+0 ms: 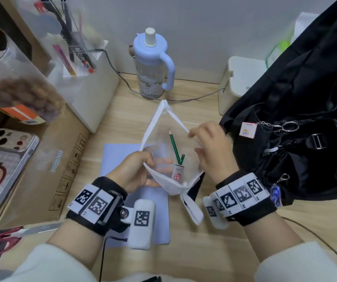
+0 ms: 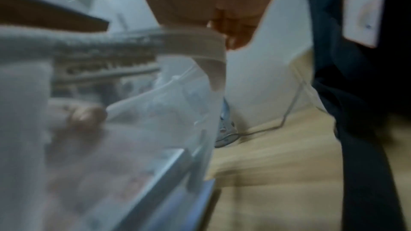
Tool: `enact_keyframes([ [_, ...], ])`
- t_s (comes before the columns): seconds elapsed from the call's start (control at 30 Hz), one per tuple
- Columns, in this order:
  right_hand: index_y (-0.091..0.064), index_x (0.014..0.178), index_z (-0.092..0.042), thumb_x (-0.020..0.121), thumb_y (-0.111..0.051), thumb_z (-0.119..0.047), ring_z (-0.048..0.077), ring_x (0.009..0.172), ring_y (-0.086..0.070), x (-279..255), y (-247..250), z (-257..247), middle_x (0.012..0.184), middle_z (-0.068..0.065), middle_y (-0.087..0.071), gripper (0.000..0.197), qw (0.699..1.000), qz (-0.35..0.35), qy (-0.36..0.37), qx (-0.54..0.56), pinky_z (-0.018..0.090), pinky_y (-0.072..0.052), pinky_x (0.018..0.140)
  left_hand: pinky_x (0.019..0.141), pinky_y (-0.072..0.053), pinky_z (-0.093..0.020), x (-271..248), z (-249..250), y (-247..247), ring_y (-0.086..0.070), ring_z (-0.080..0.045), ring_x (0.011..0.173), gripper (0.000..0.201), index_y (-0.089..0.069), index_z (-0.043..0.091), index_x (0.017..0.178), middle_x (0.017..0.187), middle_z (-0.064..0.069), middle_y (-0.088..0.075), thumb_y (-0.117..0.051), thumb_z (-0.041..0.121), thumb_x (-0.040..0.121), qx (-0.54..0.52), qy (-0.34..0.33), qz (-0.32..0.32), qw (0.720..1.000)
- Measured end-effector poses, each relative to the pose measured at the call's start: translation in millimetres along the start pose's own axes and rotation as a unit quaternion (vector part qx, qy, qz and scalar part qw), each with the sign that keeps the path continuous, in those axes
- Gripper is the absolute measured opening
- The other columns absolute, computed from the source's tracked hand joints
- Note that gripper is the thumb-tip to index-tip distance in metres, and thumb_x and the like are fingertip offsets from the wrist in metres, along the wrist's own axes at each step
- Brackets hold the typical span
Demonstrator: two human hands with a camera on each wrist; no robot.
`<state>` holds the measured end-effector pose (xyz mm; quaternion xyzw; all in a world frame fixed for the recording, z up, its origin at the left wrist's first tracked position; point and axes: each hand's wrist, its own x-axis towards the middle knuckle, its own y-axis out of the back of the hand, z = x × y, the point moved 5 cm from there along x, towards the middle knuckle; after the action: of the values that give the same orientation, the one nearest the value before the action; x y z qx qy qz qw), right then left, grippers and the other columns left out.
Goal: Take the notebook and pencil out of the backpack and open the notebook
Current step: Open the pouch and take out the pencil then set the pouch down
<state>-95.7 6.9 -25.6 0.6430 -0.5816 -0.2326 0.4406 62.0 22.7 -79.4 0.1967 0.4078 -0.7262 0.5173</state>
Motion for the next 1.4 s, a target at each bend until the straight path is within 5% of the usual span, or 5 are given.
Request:
enact_keyframes([
  [0.4, -0.066, 0.050, -0.027, 0.021, -0.085, -0.033, 0.012, 0.056, -0.063, -19.1, -68.4, -25.9, 0.051, -0.008, -0.062, 0.036, 0.878, -0.367, 0.179, -0.250, 0.020, -0.047, 0.051, 0.052, -0.055, -0.035, 2.6, -5.9, -8.6, -0.064, -0.027, 0.072, 0.069, -0.047, 0.028, 0.131, 0.110, -0.012, -0.065, -0.027, -0.004, 0.073, 0.026, -0.024, -0.013, 0.999],
  [0.53, -0.062, 0.109, -0.014, 0.079, -0.062, -0.024, 0.025, 0.116, -0.048, -20.1, -71.9, -25.2, 0.116, 0.006, -0.061, 0.032, 0.824, -0.434, 0.176, -0.319, 0.038, -0.036, 0.097, 0.059, -0.056, -0.039, 0.6, -4.3, -8.1, -0.059, -0.034, 0.096, 0.073, -0.050, 0.030, 0.128, 0.112, -0.011, -0.064, -0.033, 0.000, 0.064, 0.032, -0.030, -0.016, 0.999],
  [0.73, -0.066, 0.060, -0.017, 0.039, -0.083, -0.014, 0.020, 0.050, -0.061, -8.8, -50.9, -24.6, 0.057, -0.001, -0.061, 0.027, 0.928, -0.247, 0.149, -0.234, 0.022, -0.047, 0.050, 0.065, -0.054, -0.038, -3.6, -0.9, -3.0, -0.064, -0.022, 0.097, 0.082, -0.050, 0.033, 0.128, 0.105, 0.000, -0.068, -0.034, 0.001, 0.054, 0.049, -0.041, -0.016, 0.998],
  [0.93, -0.058, 0.106, -0.010, 0.084, -0.058, -0.007, 0.028, 0.086, -0.062, -0.5, -26.5, -16.6, 0.096, 0.010, -0.066, 0.023, 0.982, -0.176, 0.062, 0.022, 0.034, -0.045, 0.071, 0.053, -0.056, -0.035, -4.9, 0.6, -4.9, -0.060, -0.028, 0.105, 0.079, -0.045, 0.029, 0.132, 0.115, -0.007, -0.064, -0.029, -0.006, 0.063, 0.002, -0.037, -0.029, 0.999],
  [1.4, -0.062, 0.093, -0.025, 0.067, -0.076, -0.037, 0.000, 0.071, -0.055, -7.9, 8.6, 17.4, 0.079, -0.019, -0.061, 0.032, 0.926, -0.067, -0.279, 0.247, 0.015, -0.047, 0.064, 0.057, -0.051, -0.037, 6.2, 12.3, -14.1, -0.057, -0.030, 0.090, 0.043, -0.055, 0.019, 0.074, 0.100, -0.011, -0.061, -0.020, -0.005, 0.077, -0.052, -0.015, -0.018, 0.998],
])
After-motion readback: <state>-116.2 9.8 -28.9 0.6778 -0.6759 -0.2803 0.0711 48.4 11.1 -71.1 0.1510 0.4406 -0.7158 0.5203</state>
